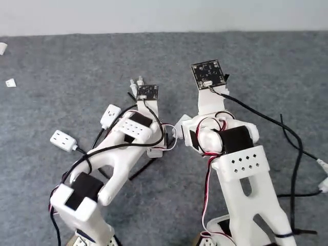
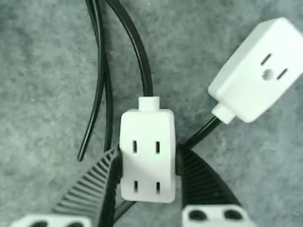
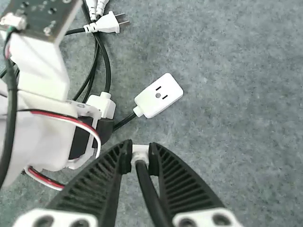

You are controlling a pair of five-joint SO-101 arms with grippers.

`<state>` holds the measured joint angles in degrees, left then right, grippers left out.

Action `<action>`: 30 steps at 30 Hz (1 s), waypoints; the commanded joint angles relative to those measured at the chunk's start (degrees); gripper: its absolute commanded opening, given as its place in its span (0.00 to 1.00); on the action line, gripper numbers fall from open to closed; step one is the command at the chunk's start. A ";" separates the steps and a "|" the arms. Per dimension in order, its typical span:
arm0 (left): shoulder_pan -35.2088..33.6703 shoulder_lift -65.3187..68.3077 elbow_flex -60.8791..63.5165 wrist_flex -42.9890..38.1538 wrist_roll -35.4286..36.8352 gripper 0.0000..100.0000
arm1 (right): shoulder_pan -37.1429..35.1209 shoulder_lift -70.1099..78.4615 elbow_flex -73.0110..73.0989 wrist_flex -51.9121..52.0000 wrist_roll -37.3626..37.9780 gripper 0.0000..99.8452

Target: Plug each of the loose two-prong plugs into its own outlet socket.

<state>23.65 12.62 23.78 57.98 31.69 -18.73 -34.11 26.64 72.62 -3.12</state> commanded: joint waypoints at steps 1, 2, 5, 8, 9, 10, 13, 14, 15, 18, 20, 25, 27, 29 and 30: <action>1.14 0.35 -1.98 1.49 0.62 0.17 | 0.75 -1.80 -0.35 -0.22 0.62 0.01; 1.14 0.26 -1.80 1.85 0.62 0.20 | 0.75 -1.80 -0.35 -0.22 0.62 0.01; 1.23 0.09 -1.45 2.20 0.70 0.26 | 0.75 -1.80 -0.35 -0.22 0.62 0.01; 0.79 -1.49 -0.57 2.29 -0.09 0.26 | 0.75 -1.80 -0.35 -0.22 0.62 0.01; 0.70 -2.73 0.31 2.20 -1.23 0.27 | 0.75 -1.80 -0.35 -0.22 0.62 0.01; 0.79 -4.57 1.36 2.20 -2.37 0.27 | 0.75 -1.80 -0.35 -0.31 0.53 0.01; 1.67 -12.13 5.93 1.85 -4.66 0.27 | 0.75 -1.71 0.97 -2.33 0.18 0.01; 1.93 -15.03 7.78 1.49 -5.27 0.27 | 0.75 -1.80 1.85 -3.38 0.18 0.01; 1.93 -17.85 9.80 1.05 -5.98 0.27 | 0.66 -1.80 2.37 -4.09 0.18 0.01; 0.26 -26.29 16.66 0.62 -8.18 0.27 | 0.66 -1.80 3.16 -5.32 0.18 0.01; -3.52 -31.91 21.32 0.62 -10.37 0.27 | 0.22 -1.36 3.16 -5.41 0.18 0.01; -17.05 -46.77 30.81 0.62 -14.24 0.27 | -4.97 -1.19 7.47 -10.07 0.18 0.01; -22.77 -52.84 35.38 0.26 -16.35 0.27 | -6.73 -1.10 11.34 -15.52 0.18 0.01; -28.13 -58.64 40.48 -1.67 -18.29 0.27 | -7.60 -1.10 15.12 -21.23 0.26 0.01; -30.77 -61.27 42.86 -2.55 -19.25 0.27 | -7.87 -1.10 16.53 -23.25 0.26 0.01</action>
<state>0.00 -40.31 62.37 58.42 14.99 -25.32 -34.20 41.23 56.18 -3.12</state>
